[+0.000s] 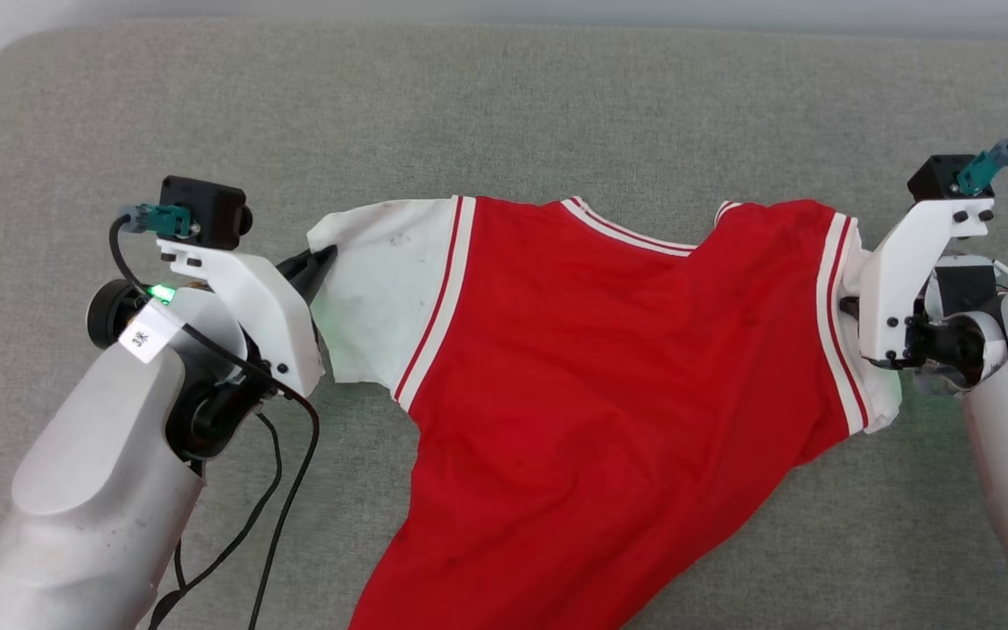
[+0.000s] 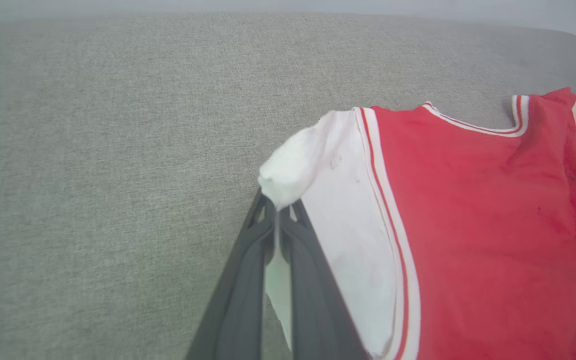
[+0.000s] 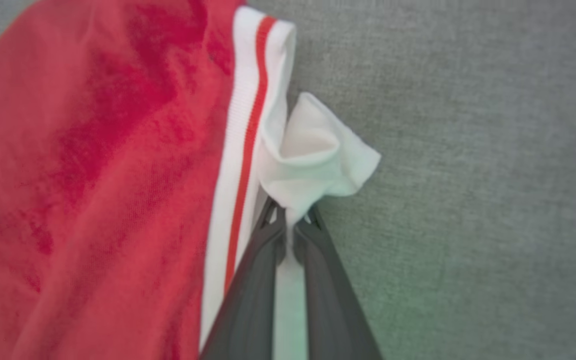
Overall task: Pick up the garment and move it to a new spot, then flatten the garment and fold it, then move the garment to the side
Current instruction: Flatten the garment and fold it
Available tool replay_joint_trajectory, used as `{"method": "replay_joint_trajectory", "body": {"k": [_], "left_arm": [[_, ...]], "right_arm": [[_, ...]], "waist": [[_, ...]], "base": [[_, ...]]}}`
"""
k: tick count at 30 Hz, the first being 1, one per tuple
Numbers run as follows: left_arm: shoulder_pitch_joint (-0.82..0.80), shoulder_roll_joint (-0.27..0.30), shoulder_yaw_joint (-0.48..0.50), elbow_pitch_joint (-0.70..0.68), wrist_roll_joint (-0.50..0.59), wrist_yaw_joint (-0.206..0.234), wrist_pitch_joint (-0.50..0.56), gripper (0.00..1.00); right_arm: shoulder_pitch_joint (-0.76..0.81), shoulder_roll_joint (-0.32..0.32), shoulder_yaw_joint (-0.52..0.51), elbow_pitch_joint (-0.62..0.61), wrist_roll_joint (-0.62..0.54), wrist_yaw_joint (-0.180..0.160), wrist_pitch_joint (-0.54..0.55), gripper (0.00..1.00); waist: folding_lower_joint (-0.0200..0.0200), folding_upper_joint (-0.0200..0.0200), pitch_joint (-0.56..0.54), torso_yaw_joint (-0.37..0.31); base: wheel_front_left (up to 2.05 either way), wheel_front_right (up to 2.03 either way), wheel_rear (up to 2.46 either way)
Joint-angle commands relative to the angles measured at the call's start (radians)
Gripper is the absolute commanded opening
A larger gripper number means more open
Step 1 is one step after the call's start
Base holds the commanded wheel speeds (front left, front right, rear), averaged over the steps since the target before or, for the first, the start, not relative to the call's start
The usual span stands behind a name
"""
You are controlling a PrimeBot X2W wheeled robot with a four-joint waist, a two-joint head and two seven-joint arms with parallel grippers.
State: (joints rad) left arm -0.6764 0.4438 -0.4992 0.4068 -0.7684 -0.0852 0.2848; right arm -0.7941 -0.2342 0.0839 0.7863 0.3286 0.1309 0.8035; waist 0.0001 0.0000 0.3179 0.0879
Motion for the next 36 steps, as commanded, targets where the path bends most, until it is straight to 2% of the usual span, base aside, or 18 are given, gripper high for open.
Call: {"method": "replay_joint_trajectory", "body": {"k": [1,9,15,21,25,26,28,36], "left_arm": [[-0.009,0.003,0.005,0.006,0.005,-0.001,-0.014,0.00],[-0.024,0.005,0.030,0.047,0.007,0.028,-0.066,0.00],[-0.077,0.002,0.062,0.091,0.014,0.059,-0.112,0.00],[-0.196,-0.010,0.118,0.184,0.000,0.080,-0.172,0.00],[-0.313,-0.003,0.140,0.253,0.019,0.078,-0.228,0.00],[-0.412,0.011,0.146,0.303,0.042,0.073,-0.270,0.00],[-0.479,0.021,0.152,0.336,0.055,0.068,-0.298,0.00],[-0.723,0.050,0.169,0.436,0.085,0.053,-0.360,0.00]], "right_arm": [[0.005,0.001,0.008,0.014,0.012,0.000,-0.023,0.00],[-0.051,-0.047,0.009,-0.045,0.014,-0.001,-0.185,0.00],[-0.090,-0.053,0.012,-0.073,0.008,-0.001,-0.241,0.00],[-0.186,-0.036,-0.018,-0.093,-0.052,-0.001,-0.334,0.00],[-0.290,-0.019,-0.053,-0.100,-0.110,-0.001,-0.401,0.00],[-0.383,0.002,-0.082,-0.097,-0.160,-0.001,-0.453,0.00],[-0.455,0.019,-0.100,-0.085,-0.195,-0.001,-0.487,0.00],[-0.726,0.060,-0.150,-0.017,-0.293,-0.001,-0.605,0.00]], "waist": [[-0.0001,0.0000,-0.019,-0.004],[-0.0001,0.0000,-0.116,-0.025],[-0.0001,0.0000,-0.160,-0.043],[-0.0001,0.0000,-0.158,-0.063],[-0.0001,0.0000,-0.136,-0.080],[-0.0001,0.0000,-0.109,-0.094],[-0.0001,0.0000,-0.089,-0.105],[-0.0001,0.0000,0.006,-0.132]], "base": [[0.00,0.00,0.00],[0.00,0.00,0.00],[0.00,0.00,0.00],[0.00,0.00,0.00],[0.00,0.00,0.00],[0.00,0.00,0.00],[0.00,0.00,0.00],[0.00,0.00,0.00]]}}
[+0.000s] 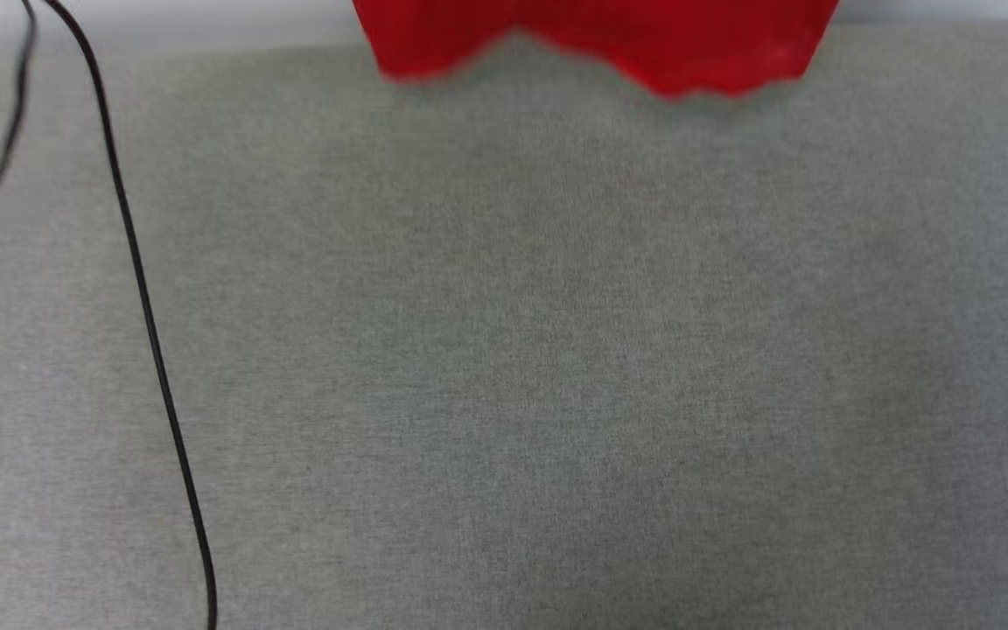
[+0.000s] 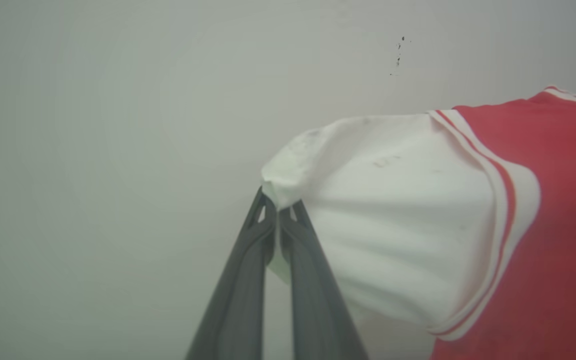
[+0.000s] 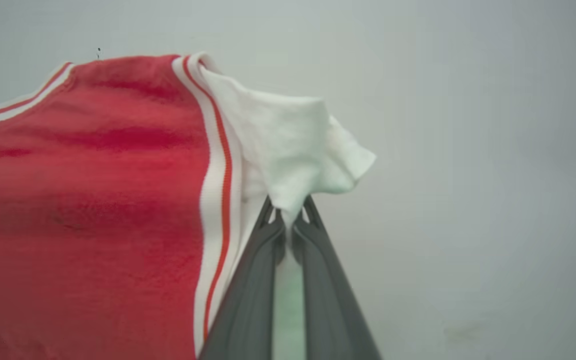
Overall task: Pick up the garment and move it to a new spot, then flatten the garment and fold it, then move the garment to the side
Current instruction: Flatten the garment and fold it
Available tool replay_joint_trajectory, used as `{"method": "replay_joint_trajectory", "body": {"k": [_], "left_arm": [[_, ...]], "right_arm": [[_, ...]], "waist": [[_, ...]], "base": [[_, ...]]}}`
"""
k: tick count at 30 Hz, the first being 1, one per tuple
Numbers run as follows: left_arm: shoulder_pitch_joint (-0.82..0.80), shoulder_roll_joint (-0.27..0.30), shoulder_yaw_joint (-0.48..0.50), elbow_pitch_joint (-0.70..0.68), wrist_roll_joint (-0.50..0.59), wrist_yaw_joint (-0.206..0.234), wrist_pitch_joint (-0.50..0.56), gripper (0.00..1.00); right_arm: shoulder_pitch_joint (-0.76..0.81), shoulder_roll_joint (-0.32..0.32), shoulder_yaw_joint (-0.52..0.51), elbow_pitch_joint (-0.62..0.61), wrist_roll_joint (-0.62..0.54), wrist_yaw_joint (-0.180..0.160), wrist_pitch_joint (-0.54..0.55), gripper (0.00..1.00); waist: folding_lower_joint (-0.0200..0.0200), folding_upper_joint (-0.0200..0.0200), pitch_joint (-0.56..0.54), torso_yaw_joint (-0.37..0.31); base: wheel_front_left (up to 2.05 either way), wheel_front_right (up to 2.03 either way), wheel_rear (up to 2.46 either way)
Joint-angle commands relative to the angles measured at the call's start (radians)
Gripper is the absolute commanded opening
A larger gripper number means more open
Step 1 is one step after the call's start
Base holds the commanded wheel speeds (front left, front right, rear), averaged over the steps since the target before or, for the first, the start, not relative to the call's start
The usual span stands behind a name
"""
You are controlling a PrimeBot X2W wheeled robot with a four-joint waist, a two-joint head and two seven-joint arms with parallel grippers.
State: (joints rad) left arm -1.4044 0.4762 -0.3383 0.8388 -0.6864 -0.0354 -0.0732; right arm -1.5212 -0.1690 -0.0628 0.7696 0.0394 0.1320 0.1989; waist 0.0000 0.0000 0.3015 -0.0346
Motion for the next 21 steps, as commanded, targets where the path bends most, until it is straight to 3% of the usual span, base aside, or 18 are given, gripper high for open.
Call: {"method": "replay_joint_trajectory", "body": {"k": [1,11,21], "left_arm": [[-0.028,0.023,0.011,0.010,0.006,0.002,-0.005,0.00],[-0.213,0.019,-0.013,0.087,0.048,-0.032,-0.103,0.00],[-0.145,-0.042,-0.006,0.196,0.005,-0.076,-0.177,0.00]], "right_arm": [[-0.032,-0.001,-0.010,0.009,-0.009,-0.002,-0.009,0.00],[-0.189,0.062,-0.005,0.120,-0.039,-0.002,-0.116,0.00],[-0.146,0.090,0.022,0.279,0.000,-0.002,-0.203,0.00]], "waist": [[0.0000,0.0000,0.041,-0.014],[0.0000,0.0000,0.210,-0.041],[0.0000,0.0000,0.260,-0.031]], "base": [[0.00,0.00,0.00],[0.00,0.00,0.00],[0.00,0.00,0.00]]}}
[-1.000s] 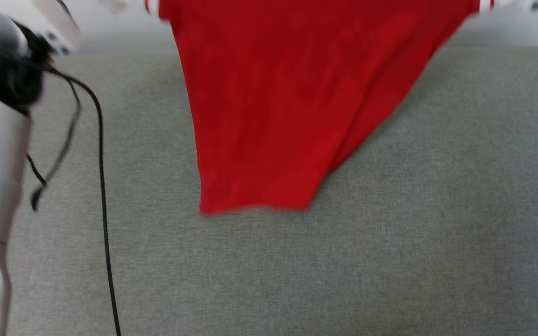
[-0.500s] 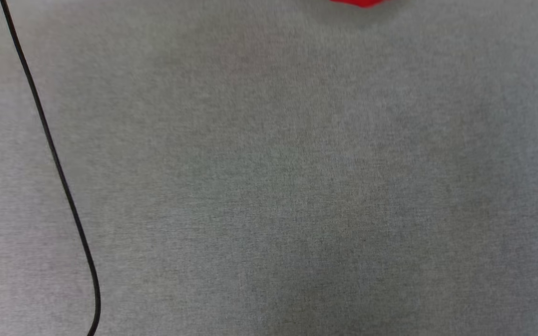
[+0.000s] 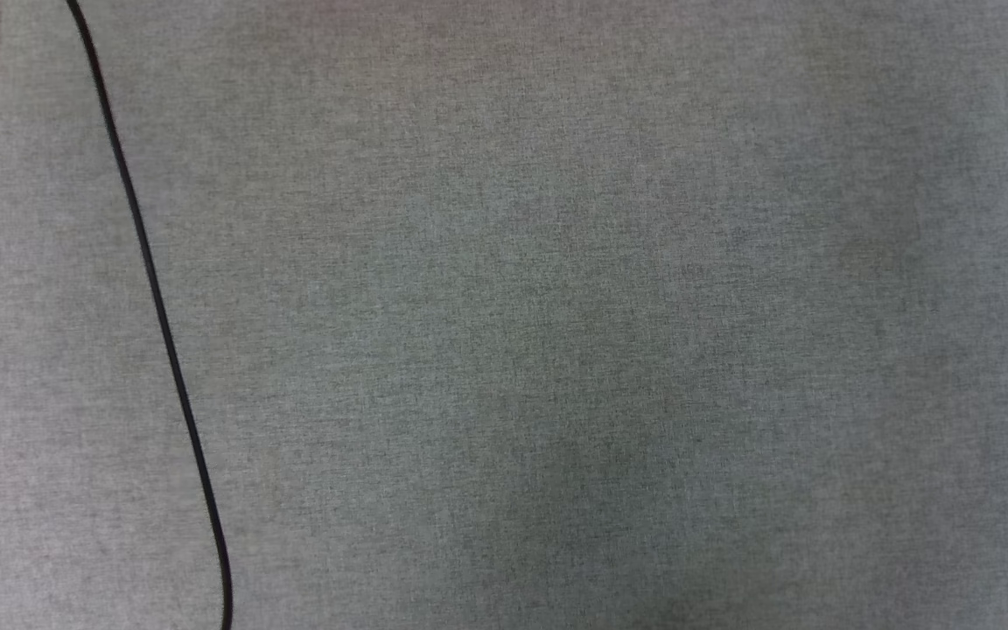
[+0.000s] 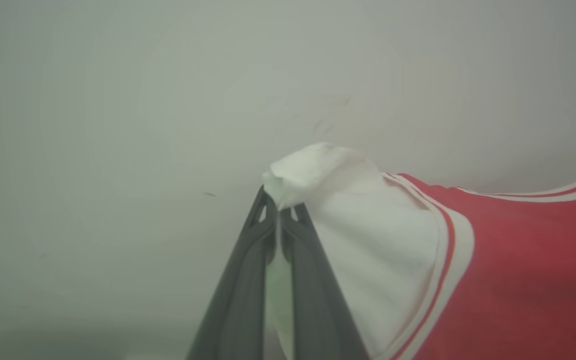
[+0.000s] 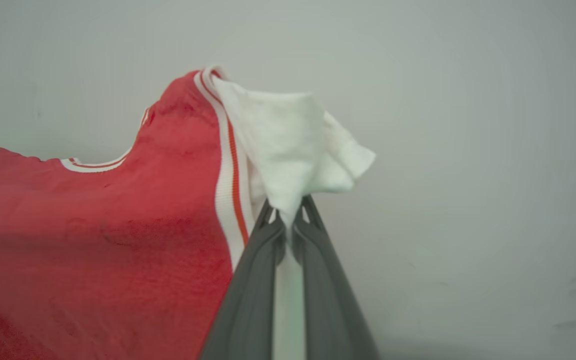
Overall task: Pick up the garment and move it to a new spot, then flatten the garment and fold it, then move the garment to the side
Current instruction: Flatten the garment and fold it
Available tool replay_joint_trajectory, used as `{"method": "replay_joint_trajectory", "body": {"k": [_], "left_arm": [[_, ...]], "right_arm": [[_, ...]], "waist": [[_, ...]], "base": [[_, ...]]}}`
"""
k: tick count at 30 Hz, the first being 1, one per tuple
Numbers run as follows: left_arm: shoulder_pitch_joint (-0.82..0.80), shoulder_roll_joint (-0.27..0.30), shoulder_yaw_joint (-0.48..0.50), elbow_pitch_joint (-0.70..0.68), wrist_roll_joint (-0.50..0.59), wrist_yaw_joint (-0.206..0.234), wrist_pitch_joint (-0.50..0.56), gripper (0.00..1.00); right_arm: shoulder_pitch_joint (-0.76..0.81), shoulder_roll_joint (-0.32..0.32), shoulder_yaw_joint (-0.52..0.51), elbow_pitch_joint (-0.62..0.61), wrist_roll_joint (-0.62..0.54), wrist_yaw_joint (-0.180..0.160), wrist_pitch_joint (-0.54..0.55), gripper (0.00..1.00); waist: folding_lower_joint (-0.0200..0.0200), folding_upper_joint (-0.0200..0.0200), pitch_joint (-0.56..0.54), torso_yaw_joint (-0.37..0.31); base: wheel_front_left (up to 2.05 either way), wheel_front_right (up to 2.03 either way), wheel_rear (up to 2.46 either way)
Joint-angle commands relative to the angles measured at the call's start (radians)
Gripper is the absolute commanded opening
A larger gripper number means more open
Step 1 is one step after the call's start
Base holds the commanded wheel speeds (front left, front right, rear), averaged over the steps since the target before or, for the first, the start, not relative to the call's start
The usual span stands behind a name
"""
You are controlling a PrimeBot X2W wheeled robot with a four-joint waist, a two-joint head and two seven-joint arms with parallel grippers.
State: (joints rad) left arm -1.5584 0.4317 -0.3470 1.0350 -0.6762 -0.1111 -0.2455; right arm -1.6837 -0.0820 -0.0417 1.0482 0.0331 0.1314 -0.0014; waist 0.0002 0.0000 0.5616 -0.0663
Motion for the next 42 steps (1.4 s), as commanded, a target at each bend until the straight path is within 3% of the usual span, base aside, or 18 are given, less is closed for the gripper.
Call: {"method": "replay_joint_trajectory", "body": {"k": [1,8,17,29,34,42], "left_arm": [[0.023,-0.004,0.006,0.005,-0.011,-0.004,-0.008,0.00],[0.190,-0.055,0.014,0.022,-0.045,-0.018,-0.020,0.00],[0.547,-0.114,0.094,-0.159,-0.017,-0.019,-0.021,0.00],[1.029,-0.189,0.228,-0.407,0.092,-0.014,-0.021,0.00],[1.185,-0.216,0.257,-0.477,0.121,-0.010,-0.021,0.00],[1.458,-0.257,0.293,-0.576,0.151,0.013,-0.021,0.00]], "right_arm": [[0.027,0.005,0.010,0.015,0.011,-0.001,-0.010,0.00],[0.167,0.017,0.063,0.099,0.093,-0.001,-0.054,0.00],[0.478,-0.014,0.169,0.107,0.222,-0.001,-0.136,0.00],[0.907,-0.088,0.340,-0.095,0.408,-0.001,-0.175,0.00],[1.061,-0.125,0.354,-0.187,0.458,-0.001,-0.174,0.00],[1.372,-0.160,0.289,-0.371,0.515,-0.001,-0.159,0.00]], "waist": [[-0.0002,0.0000,-0.002,0.002],[-0.0002,0.0000,-0.048,0.017],[-0.0002,0.0000,-0.175,0.051],[-0.0002,0.0000,-0.364,0.057],[-0.0002,0.0000,-0.426,0.064],[-0.0002,0.0000,-0.538,0.083]], "base": [[0.00,0.00,0.00],[0.00,0.00,0.00],[0.00,0.00,0.00],[0.00,0.00,0.00],[0.00,0.00,0.00],[0.00,0.00,0.00]]}}
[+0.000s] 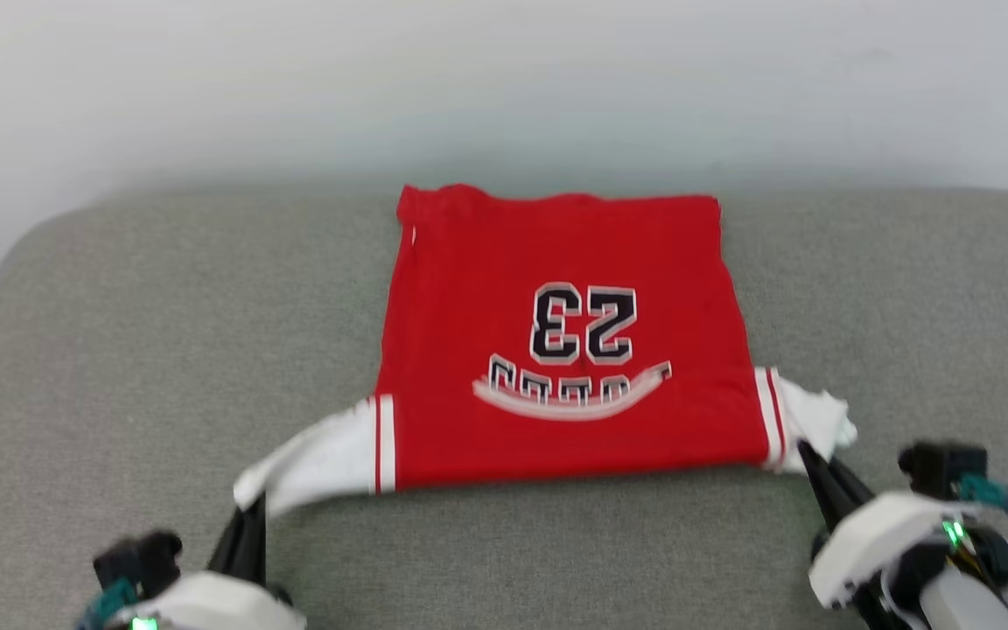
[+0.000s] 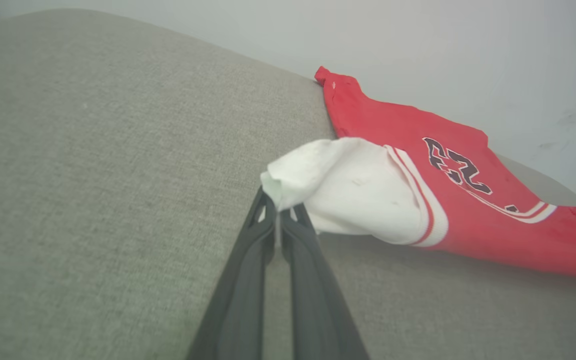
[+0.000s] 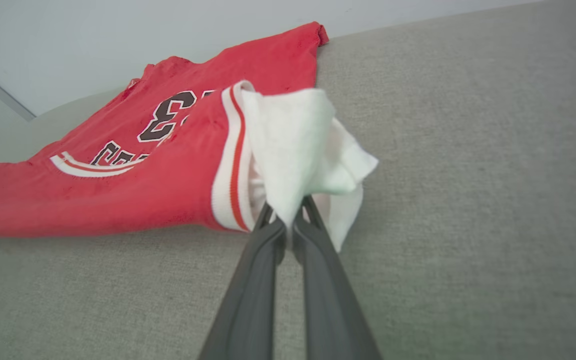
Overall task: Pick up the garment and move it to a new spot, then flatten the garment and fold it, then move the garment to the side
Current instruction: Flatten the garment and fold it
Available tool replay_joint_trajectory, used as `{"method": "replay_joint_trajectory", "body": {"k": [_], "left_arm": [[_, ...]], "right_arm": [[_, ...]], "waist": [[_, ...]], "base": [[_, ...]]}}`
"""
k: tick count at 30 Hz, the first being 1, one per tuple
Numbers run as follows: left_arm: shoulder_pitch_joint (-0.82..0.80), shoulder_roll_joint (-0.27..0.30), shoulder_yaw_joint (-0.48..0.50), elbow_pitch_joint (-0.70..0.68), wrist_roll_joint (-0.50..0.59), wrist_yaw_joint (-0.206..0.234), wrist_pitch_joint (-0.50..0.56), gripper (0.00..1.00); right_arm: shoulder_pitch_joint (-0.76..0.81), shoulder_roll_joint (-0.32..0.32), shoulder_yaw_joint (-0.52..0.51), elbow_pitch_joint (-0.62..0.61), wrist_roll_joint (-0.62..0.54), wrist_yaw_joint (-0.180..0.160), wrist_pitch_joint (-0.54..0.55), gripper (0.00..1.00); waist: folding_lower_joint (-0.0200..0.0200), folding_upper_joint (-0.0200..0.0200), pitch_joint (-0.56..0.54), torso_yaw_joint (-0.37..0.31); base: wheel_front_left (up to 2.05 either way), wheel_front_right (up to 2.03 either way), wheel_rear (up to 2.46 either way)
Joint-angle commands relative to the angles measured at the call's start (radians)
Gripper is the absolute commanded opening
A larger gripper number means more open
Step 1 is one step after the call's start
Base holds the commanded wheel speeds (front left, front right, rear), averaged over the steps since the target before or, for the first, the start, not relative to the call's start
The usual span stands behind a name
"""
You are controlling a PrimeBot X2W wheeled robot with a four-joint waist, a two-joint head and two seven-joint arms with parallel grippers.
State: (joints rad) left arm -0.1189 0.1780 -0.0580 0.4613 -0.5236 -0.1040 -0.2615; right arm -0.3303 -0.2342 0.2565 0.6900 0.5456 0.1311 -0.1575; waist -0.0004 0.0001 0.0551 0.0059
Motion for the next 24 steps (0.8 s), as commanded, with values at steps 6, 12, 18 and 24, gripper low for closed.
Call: {"method": "replay_joint_trajectory", "body": {"k": [6,12,18,24], "left_arm": [[0.159,-0.018,0.000,-0.041,0.001,0.023,-0.005,0.00],[0.259,-0.019,-0.009,-0.095,0.017,0.046,-0.002,0.00],[0.295,-0.015,-0.034,-0.181,0.041,0.052,-0.002,0.00],[0.270,-0.012,-0.060,-0.244,0.066,0.050,-0.002,0.00]], "right_arm": [[0.241,-0.004,-0.097,-0.170,-0.023,-0.001,0.040,0.00],[0.431,0.045,-0.198,-0.340,-0.091,-0.001,0.109,0.00],[0.520,0.102,-0.268,-0.505,-0.169,-0.001,0.187,1.00],[0.451,0.104,-0.312,-0.594,-0.197,-0.001,0.188,1.00]], "waist": [[0.0004,-0.0001,-0.076,0.022],[0.0004,-0.0001,-0.091,0.022],[0.0004,-0.0001,-0.085,0.031],[0.0004,-0.0001,-0.064,0.051]], "base": [[0.00,0.00,0.00],[0.00,0.00,0.00],[0.00,0.00,0.00],[0.00,0.00,0.00]]}}
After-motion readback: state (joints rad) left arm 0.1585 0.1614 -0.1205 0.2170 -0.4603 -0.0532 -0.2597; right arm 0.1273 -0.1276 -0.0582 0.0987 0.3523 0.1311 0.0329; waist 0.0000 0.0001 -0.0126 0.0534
